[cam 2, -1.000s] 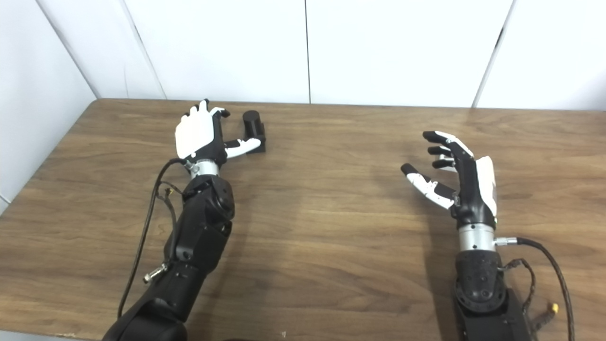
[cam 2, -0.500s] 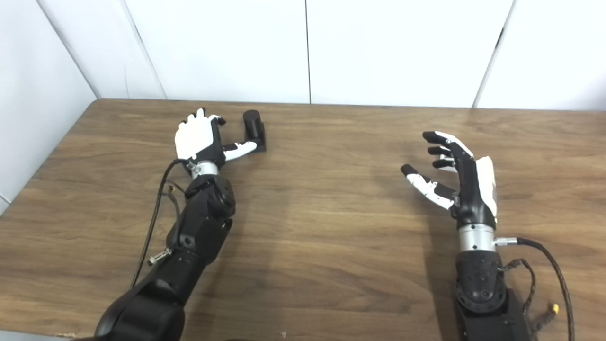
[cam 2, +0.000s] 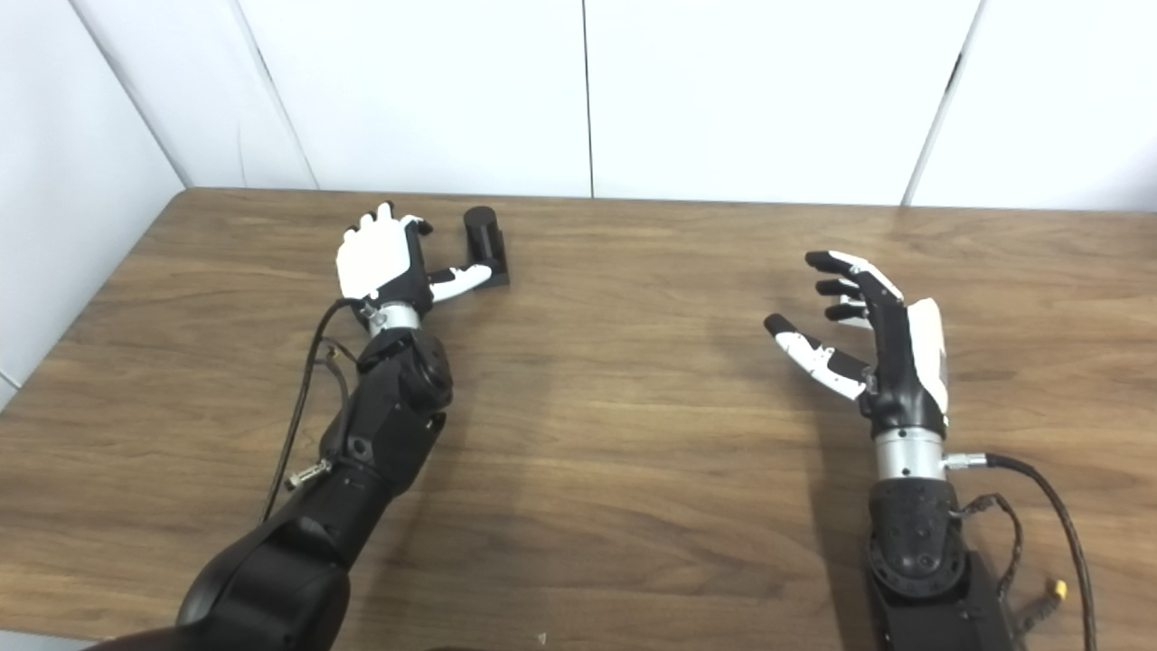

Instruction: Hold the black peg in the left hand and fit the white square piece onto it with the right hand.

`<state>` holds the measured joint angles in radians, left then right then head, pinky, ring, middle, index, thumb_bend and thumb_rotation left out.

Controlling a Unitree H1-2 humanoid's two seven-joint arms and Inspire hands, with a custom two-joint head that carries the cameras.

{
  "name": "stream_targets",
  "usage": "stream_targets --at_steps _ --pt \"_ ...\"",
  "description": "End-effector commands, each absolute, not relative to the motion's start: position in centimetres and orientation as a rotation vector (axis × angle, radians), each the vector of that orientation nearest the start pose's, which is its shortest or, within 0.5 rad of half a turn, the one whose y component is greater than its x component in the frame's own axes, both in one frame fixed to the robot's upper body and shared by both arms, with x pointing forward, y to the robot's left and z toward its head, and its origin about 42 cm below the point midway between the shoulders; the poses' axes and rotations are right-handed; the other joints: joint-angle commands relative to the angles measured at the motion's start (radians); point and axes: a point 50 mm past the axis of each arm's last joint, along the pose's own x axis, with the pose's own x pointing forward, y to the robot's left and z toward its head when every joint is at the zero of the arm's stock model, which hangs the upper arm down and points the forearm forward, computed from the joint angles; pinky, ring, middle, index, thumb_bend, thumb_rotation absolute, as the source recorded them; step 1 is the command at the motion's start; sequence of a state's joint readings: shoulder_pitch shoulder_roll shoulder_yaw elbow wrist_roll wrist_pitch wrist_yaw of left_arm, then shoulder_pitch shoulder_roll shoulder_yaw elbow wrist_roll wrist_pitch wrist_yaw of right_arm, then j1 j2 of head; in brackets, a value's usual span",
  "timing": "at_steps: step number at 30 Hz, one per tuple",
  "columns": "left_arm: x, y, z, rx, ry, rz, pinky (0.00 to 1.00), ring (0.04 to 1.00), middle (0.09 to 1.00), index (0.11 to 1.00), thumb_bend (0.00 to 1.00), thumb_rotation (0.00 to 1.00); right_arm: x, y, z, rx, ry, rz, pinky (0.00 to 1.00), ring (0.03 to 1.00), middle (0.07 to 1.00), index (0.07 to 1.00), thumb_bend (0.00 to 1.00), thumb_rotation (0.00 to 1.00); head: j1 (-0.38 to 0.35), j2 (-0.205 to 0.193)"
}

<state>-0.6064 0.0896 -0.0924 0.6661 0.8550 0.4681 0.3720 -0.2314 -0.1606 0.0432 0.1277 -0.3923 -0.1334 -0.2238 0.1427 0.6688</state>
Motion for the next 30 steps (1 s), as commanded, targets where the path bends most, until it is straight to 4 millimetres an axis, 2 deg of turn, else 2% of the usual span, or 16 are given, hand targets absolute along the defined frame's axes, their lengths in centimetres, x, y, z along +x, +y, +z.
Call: stream_targets --at_steps 1,19,30 --pt "47.5 20.6 16.8 1.111 0.116 0.419 1.00 1.000 1.000 0.746 1.00 0.63 35.9 -23.6 15.3 -0.523 -0.330 -0.126 0.60 0.710 0.768 0.724 0.57 0.30 0.001 0.001" --pt "46.2 19.1 17.8 1.060 0.086 0.378 1.00 1.000 1.000 0.711 1.00 0.60 36.6 -23.5 15.1 -0.539 -0.325 -0.126 0.60 0.710 0.770 0.734 0.57 0.32 0.003 -0.006" --pt "46.5 19.4 17.5 1.072 0.104 0.384 1.00 1.000 1.000 0.722 1.00 0.60 36.2 -23.9 15.0 -0.532 -0.334 -0.132 0.60 0.705 0.767 0.727 0.57 0.31 0.000 -0.007"
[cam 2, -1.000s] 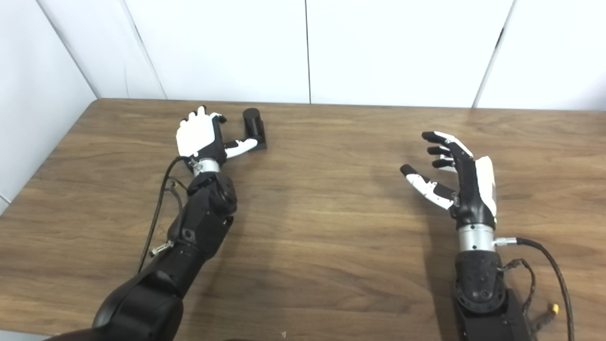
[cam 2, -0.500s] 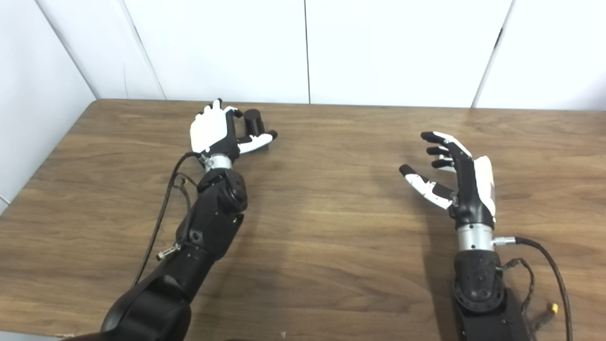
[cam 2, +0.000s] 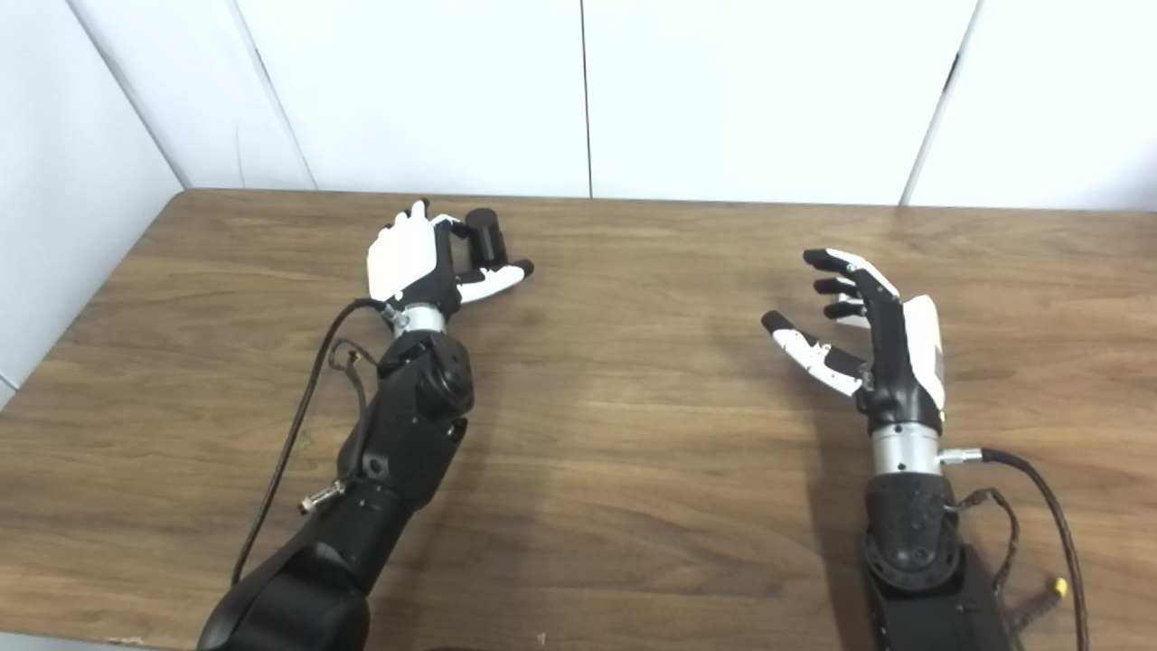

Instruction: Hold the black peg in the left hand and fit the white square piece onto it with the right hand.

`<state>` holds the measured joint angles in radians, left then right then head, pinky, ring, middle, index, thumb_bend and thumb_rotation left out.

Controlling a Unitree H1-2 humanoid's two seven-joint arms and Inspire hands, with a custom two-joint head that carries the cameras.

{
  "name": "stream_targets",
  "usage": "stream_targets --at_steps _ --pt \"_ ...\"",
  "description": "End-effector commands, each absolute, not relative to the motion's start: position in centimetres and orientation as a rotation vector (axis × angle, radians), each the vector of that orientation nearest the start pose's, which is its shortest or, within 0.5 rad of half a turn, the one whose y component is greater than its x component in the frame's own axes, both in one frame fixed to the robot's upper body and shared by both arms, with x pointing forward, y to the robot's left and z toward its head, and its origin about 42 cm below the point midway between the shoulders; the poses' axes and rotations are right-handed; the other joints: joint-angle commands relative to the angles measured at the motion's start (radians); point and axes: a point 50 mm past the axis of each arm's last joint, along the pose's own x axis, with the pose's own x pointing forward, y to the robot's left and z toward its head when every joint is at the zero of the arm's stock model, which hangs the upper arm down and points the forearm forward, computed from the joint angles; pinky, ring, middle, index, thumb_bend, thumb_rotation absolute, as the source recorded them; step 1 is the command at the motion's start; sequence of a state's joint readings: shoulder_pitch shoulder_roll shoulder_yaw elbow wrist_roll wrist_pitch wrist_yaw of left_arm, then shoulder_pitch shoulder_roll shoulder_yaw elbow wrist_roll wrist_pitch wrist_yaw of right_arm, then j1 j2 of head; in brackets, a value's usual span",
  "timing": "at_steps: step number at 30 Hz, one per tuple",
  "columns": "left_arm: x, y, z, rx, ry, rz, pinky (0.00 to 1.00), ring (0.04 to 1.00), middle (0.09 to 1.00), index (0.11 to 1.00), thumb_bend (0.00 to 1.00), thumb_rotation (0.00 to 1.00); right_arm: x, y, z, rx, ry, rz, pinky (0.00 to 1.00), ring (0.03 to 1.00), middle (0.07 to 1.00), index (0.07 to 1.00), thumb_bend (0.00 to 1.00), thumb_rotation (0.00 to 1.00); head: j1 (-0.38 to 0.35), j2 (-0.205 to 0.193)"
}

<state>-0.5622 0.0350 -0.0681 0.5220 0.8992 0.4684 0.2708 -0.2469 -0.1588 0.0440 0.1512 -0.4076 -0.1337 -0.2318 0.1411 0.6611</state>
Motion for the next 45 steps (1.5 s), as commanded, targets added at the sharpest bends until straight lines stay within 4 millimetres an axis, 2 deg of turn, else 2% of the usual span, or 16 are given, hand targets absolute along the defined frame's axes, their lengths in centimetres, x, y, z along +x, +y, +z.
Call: stream_targets --at_steps 1,8,14,18,22,28,39,41,42,45 --pt "46.5 19.4 17.5 1.074 0.106 0.384 1.00 1.000 1.000 0.724 1.00 0.60 36.2 -23.9 15.0 -0.534 -0.333 -0.133 0.60 0.706 0.768 0.727 0.57 0.31 0.004 0.000" --pt "46.9 19.5 16.9 1.092 0.128 0.393 0.97 1.000 1.000 0.718 1.00 0.61 35.9 -24.1 15.0 -0.534 -0.332 -0.131 0.59 0.705 0.770 0.728 0.57 0.30 0.002 0.000" --pt "47.6 19.9 16.4 1.099 0.168 0.406 0.99 1.000 1.000 0.766 1.00 0.61 35.7 -24.0 15.0 -0.534 -0.328 -0.133 0.59 0.702 0.768 0.723 0.57 0.27 -0.004 0.004" --pt "48.2 20.1 16.2 1.106 0.185 0.424 1.00 1.000 1.000 0.779 1.00 0.60 35.5 -24.0 14.9 -0.539 -0.326 -0.134 0.59 0.707 0.769 0.724 0.56 0.28 -0.005 0.005" --pt "48.7 20.1 16.1 1.098 0.196 0.451 1.00 1.000 1.000 0.755 1.00 0.58 35.4 -24.0 14.8 -0.540 -0.324 -0.133 0.59 0.708 0.767 0.724 0.57 0.29 -0.006 0.006" --pt "49.2 20.0 16.0 1.098 0.207 0.457 1.00 1.000 1.000 0.771 1.00 0.60 35.1 -23.9 14.8 -0.533 -0.316 -0.132 0.60 0.715 0.773 0.724 0.57 0.30 -0.005 0.013" --pt "48.9 19.7 15.9 1.079 0.195 0.450 0.98 1.000 1.000 0.731 1.00 0.59 35.2 -23.9 14.6 -0.533 -0.311 -0.134 0.59 0.713 0.772 0.725 0.56 0.29 -0.001 0.018" --pt "48.9 19.6 16.0 1.087 0.186 0.452 0.95 1.000 1.000 0.736 1.00 0.58 35.2 -24.0 14.6 -0.532 -0.309 -0.135 0.60 0.715 0.773 0.726 0.57 0.30 -0.001 0.019" --pt "48.8 19.5 16.0 1.085 0.168 0.456 0.95 1.000 1.000 0.685 0.97 0.55 35.2 -24.0 14.6 -0.531 -0.308 -0.134 0.60 0.715 0.773 0.726 0.57 0.30 -0.003 0.020" --pt "48.6 19.4 16.0 1.063 0.128 0.462 0.98 1.000 1.000 0.615 0.92 0.45 35.2 -24.0 14.6 -0.528 -0.309 -0.132 0.60 0.716 0.775 0.726 0.56 0.29 -0.005 0.021"
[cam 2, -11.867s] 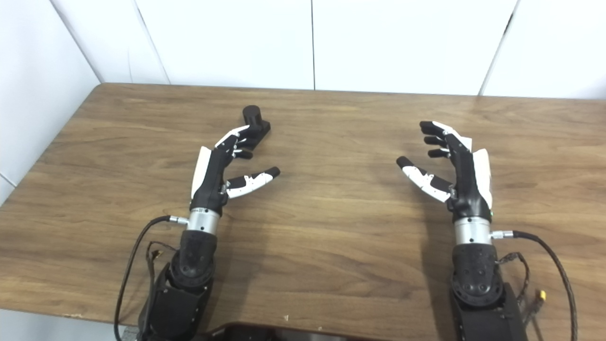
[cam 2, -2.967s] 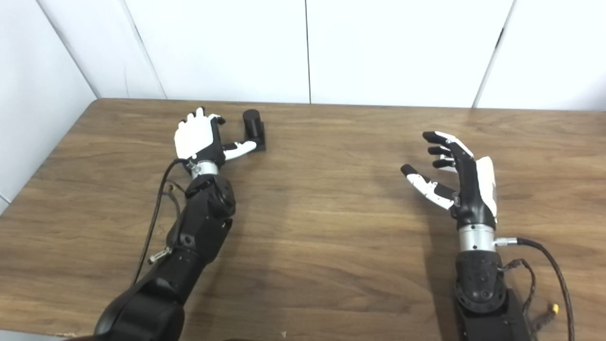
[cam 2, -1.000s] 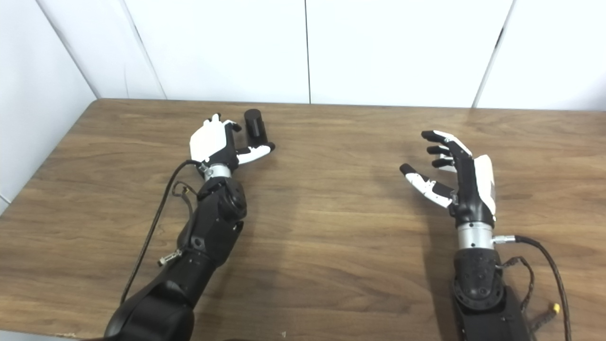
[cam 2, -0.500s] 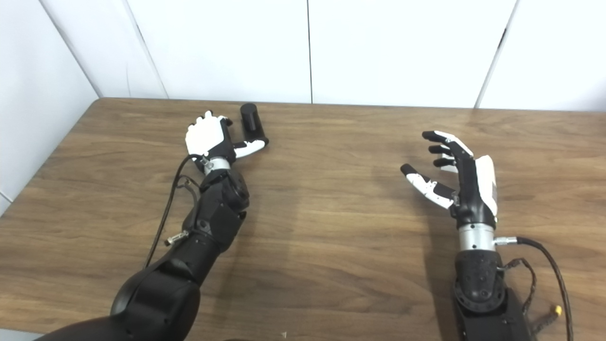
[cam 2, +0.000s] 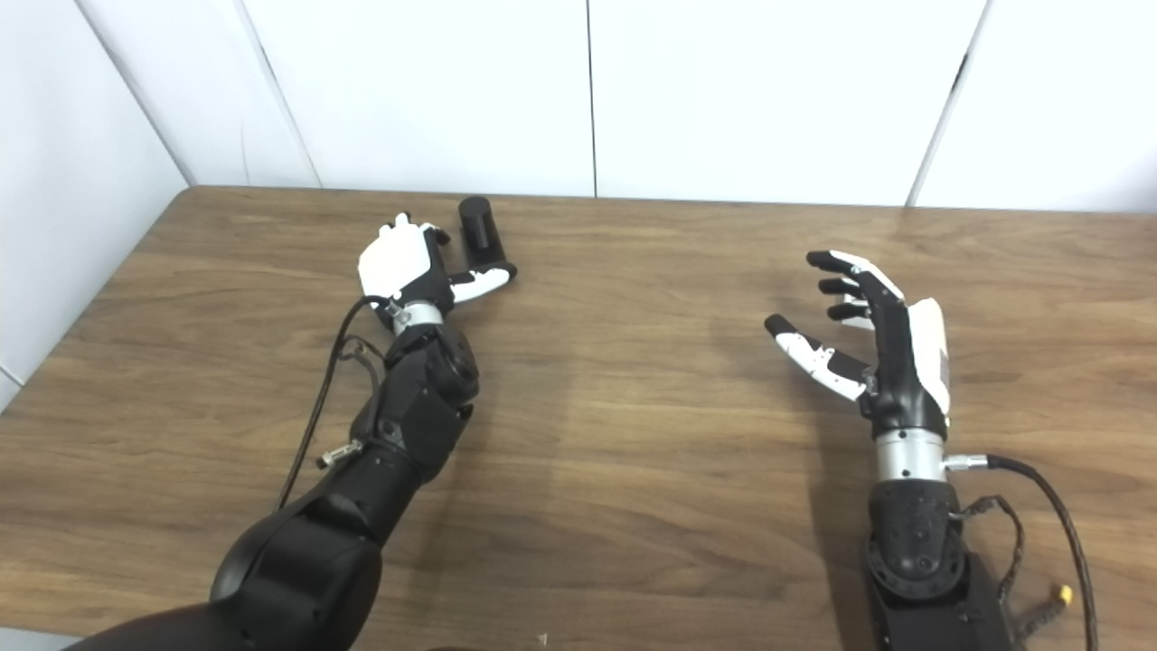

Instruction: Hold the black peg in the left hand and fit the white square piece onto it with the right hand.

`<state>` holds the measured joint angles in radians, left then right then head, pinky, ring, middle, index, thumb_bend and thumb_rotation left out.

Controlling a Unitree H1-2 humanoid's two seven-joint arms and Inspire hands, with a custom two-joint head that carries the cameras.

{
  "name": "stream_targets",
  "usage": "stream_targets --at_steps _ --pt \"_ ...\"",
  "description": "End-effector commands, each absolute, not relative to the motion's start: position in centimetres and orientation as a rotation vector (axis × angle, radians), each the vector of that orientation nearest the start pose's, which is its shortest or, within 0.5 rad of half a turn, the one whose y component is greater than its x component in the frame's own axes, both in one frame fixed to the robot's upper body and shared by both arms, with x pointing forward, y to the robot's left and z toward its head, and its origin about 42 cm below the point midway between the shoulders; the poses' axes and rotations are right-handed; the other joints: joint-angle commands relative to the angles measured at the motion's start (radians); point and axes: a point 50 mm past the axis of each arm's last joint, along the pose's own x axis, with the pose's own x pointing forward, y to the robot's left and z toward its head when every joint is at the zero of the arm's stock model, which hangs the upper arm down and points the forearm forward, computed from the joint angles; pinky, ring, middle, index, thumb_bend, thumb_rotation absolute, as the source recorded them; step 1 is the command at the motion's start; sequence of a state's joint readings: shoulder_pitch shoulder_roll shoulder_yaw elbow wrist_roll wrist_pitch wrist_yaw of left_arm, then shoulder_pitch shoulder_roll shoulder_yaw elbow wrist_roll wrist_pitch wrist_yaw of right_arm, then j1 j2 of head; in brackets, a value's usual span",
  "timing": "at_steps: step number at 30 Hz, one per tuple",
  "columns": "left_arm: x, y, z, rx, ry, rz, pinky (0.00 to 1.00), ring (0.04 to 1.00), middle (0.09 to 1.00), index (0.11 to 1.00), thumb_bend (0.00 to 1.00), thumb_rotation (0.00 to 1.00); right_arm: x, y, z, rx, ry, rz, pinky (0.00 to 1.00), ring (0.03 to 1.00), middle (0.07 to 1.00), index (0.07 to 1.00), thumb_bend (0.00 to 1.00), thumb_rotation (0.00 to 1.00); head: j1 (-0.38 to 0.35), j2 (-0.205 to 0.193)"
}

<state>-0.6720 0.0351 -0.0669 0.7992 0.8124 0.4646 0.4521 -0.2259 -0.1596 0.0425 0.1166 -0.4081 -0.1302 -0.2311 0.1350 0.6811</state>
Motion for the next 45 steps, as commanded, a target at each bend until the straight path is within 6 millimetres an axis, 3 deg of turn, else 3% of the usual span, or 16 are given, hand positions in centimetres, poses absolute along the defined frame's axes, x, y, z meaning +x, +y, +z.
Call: stream_targets --at_steps 1,4,9,27,34,45 --pt "48.54 19.31 16.03 1.058 0.122 0.463 0.99 1.000 1.000 0.604 0.91 0.43 35.14 -24.05 14.65 -0.527 -0.309 -0.131 0.60 0.716 0.775 0.727 0.56 0.29 0.001 0.000" --pt "48.44 19.17 15.95 1.046 0.099 0.471 1.00 1.000 0.998 0.579 0.89 0.36 35.09 -24.10 14.69 -0.538 -0.312 -0.134 0.60 0.712 0.768 0.725 0.56 0.30 0.002 0.002" --pt "48.37 19.18 15.92 1.036 0.096 0.464 1.00 1.000 0.996 0.584 0.87 0.33 35.04 -24.17 14.67 -0.535 -0.310 -0.132 0.60 0.711 0.772 0.725 0.56 0.30 0.003 0.004" --pt "48.07 19.06 15.73 1.045 0.117 0.449 1.00 1.000 1.000 0.587 0.89 0.38 34.65 -24.34 14.82 -0.535 -0.310 -0.131 0.60 0.705 0.761 0.719 0.57 0.28 -0.001 0.019" --pt "47.96 19.18 15.19 1.029 0.112 0.456 1.00 1.000 0.996 0.579 0.87 0.35 34.59 -24.52 14.69 -0.541 -0.305 -0.135 0.60 0.703 0.759 0.718 0.56 0.26 -0.001 0.018" --pt "48.44 18.93 15.64 1.057 0.129 0.434 1.00 1.000 1.000 0.625 1.00 0.60 34.73 -24.34 14.75 -0.544 -0.310 -0.137 0.60 0.701 0.761 0.719 0.55 0.26 -0.001 0.019"
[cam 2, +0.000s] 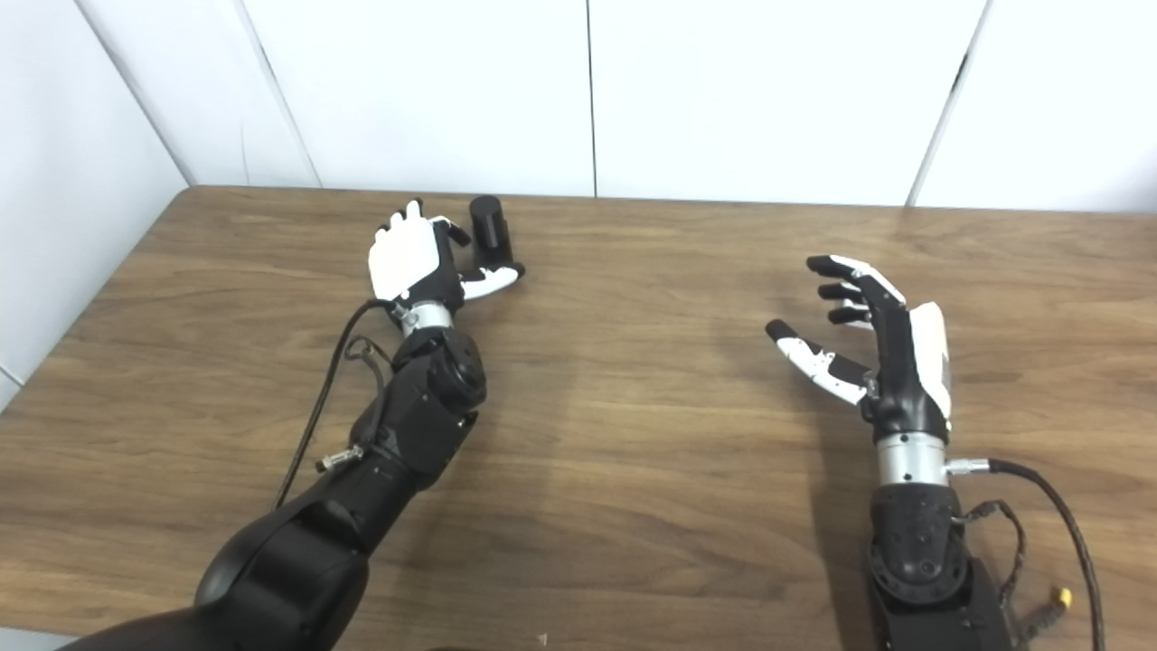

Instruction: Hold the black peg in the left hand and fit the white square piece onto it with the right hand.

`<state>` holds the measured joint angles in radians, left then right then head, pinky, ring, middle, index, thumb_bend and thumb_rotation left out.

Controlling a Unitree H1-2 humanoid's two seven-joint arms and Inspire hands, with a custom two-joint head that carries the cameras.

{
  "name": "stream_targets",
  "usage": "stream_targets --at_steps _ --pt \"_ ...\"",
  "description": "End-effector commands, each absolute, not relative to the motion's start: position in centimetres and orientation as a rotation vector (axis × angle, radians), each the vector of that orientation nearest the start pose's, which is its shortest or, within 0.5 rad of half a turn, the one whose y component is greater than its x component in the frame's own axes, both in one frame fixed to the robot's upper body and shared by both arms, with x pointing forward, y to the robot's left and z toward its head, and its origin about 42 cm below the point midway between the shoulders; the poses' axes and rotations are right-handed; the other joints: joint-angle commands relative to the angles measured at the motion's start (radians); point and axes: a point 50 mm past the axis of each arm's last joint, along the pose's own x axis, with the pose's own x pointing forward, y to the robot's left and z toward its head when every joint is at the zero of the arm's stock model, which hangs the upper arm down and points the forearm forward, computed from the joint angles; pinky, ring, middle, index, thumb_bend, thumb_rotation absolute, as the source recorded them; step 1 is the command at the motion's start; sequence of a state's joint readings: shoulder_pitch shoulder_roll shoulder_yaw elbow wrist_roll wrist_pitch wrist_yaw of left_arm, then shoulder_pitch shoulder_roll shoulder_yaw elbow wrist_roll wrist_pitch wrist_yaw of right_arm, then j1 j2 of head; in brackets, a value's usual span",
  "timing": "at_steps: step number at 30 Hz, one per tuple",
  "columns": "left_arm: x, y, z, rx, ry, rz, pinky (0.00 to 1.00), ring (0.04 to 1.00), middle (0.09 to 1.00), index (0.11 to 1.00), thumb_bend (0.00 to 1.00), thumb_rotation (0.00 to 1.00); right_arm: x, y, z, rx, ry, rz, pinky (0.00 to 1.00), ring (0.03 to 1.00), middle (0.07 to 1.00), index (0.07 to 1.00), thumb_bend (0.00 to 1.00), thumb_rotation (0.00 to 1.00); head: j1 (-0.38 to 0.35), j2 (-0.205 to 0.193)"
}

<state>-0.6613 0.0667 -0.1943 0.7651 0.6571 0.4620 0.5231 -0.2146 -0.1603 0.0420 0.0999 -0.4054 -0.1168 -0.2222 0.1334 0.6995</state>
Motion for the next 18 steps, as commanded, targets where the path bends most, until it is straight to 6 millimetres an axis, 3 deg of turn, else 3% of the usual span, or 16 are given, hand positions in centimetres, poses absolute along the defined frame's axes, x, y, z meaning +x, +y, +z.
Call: stream_targets --at_steps 1,8,18 --pt "48.46 18.88 15.64 1.062 0.129 0.435 1.00 1.000 1.000 0.619 1.00 0.61 34.76 -24.33 14.77 -0.544 -0.312 -0.138 0.60 0.700 0.761 0.720 0.55 0.26 0.001 0.000" --pt "48.42 18.84 15.35 1.082 0.136 0.422 0.96 1.000 1.000 0.657 1.00 0.73 34.96 -24.34 14.79 -0.538 -0.312 -0.139 0.60 0.697 0.761 0.720 0.55 0.26 0.005 -0.001" --pt "48.49 18.73 15.93 1.046 0.136 0.444 0.99 1.000 1.000 0.729 1.00 0.70 35.37 -24.48 14.80 -0.540 -0.315 -0.135 0.59 0.701 0.763 0.719 0.55 0.27 0.024 -0.008"
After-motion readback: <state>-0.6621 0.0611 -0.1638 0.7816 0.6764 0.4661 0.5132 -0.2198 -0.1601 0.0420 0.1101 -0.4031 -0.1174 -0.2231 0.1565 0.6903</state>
